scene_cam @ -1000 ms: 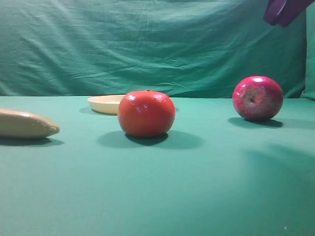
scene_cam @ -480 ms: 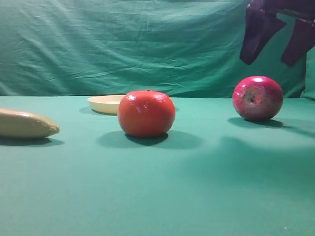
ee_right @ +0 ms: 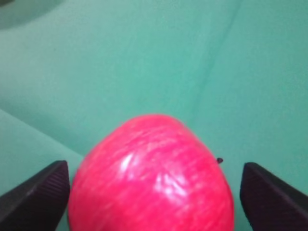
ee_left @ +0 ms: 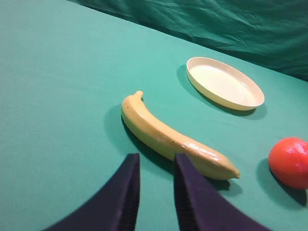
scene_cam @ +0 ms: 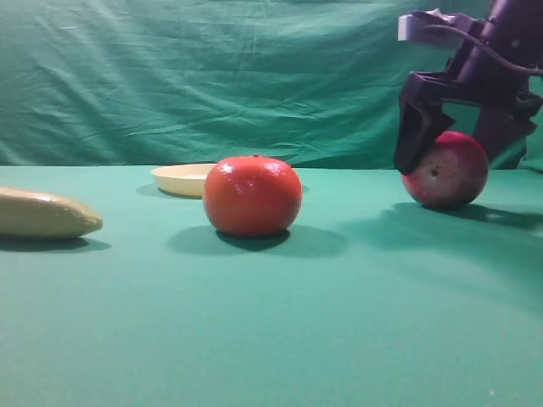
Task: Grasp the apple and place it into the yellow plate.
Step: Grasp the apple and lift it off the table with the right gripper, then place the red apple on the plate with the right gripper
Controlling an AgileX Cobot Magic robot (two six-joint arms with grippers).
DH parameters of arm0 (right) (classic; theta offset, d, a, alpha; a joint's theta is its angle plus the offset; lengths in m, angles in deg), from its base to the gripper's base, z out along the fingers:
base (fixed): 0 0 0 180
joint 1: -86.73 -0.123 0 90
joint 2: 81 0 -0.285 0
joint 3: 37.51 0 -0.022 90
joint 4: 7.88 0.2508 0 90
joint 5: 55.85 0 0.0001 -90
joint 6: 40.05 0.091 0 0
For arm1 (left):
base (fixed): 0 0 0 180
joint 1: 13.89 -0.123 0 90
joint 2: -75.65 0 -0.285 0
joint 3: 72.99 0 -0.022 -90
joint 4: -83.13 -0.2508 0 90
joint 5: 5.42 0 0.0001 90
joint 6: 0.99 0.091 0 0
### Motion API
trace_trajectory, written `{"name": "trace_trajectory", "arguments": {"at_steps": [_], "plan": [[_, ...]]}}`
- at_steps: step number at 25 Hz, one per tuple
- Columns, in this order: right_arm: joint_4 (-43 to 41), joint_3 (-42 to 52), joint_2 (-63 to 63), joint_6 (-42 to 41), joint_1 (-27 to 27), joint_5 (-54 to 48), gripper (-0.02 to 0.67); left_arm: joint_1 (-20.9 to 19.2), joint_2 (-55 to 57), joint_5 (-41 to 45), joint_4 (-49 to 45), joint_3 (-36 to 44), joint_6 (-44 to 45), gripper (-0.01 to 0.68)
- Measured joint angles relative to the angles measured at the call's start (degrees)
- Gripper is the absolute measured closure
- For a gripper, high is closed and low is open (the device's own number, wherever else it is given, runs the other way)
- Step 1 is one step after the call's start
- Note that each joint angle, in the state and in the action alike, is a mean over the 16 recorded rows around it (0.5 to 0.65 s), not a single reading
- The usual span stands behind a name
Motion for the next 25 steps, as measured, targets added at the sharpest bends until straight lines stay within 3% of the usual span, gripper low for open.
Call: {"name": "trace_trajectory", "arguments": {"at_steps": [11, 25], "plan": [[1.5, -15.5, 0.7, -0.3, -4.0, -1.7, 0.168, 0.0, 0.0, 0.0, 0.0, 0.0, 0.0, 0.516], [2.7, -21.5, 8.7, -0.3, -18.9, 20.8, 0.168, 0.0, 0.0, 0.0, 0.0, 0.0, 0.0, 0.516]]}}
